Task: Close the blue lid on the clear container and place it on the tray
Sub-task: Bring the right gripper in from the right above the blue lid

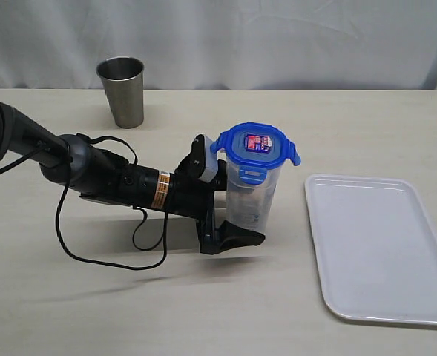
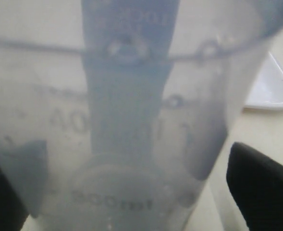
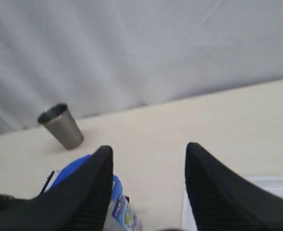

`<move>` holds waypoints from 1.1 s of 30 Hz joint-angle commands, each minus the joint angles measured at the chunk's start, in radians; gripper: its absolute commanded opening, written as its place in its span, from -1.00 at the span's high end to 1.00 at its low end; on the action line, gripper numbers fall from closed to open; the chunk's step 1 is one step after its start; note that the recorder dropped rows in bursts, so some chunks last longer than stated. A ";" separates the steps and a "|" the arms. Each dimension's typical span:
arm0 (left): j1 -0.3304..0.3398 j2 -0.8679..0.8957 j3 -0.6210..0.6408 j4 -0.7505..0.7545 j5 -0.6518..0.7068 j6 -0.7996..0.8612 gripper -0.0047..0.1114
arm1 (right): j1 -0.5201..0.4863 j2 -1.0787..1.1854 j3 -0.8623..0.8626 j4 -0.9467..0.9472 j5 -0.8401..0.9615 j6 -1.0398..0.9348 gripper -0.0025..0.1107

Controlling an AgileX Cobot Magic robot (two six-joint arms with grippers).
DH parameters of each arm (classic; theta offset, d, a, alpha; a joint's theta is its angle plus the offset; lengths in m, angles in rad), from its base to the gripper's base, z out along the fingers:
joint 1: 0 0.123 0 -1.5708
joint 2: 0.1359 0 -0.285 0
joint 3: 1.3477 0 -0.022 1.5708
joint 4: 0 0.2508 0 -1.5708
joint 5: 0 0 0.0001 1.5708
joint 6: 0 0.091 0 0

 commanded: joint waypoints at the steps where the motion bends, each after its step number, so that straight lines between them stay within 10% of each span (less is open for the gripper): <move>1: 0.002 -0.001 -0.006 0.000 -0.004 0.002 -0.87 | 0.000 0.323 -0.218 0.032 0.226 -0.074 0.07; 8: 0.002 -0.001 -0.006 0.000 -0.004 0.002 -0.87 | 0.000 0.807 -0.410 0.566 0.433 -0.507 0.08; 33: 0.000 -0.001 -0.006 -0.014 0.002 0.002 -0.87 | 0.000 0.989 -0.425 0.711 0.380 -0.618 0.14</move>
